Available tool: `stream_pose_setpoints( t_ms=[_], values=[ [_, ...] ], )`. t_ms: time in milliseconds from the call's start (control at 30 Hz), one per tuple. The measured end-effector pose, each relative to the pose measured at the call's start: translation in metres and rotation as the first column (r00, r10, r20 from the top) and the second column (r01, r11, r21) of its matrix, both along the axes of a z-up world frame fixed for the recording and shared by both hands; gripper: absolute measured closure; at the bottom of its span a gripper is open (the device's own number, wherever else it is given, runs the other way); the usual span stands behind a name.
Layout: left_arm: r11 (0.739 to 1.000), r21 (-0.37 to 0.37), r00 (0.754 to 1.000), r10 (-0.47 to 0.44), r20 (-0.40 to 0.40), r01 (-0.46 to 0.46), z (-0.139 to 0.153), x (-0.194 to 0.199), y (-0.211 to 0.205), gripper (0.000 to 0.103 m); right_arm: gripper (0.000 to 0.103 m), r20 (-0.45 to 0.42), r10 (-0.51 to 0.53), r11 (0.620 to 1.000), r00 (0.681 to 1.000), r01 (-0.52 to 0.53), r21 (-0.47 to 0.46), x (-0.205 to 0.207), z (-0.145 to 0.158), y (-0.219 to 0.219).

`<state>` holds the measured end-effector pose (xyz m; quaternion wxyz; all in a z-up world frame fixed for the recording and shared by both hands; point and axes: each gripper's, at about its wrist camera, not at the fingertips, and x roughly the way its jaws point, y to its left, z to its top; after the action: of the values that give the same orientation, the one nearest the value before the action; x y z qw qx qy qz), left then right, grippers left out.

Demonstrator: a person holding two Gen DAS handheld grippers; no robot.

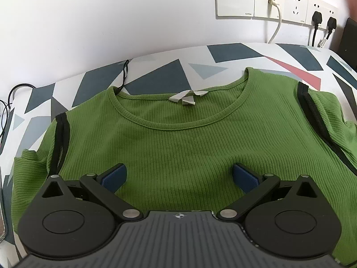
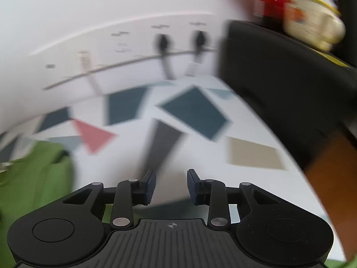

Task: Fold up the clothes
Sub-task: 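Lower the sleeve onto the shirt and open the right gripper, then move the open right gripper to the other sleeve and grasp its cuff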

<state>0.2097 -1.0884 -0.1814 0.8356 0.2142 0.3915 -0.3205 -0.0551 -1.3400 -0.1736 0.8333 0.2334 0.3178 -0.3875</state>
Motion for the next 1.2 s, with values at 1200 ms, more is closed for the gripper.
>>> stream_pose_setpoints(
  t_ms=[1200],
  values=[
    [1.0,-0.022,1.0,-0.002,0.017,0.003,-0.001,-0.002,0.002,0.0,0.057,0.134,-0.903,0.422,0.408,0.901,0.101,-0.272,-0.027,0.041]
  ],
)
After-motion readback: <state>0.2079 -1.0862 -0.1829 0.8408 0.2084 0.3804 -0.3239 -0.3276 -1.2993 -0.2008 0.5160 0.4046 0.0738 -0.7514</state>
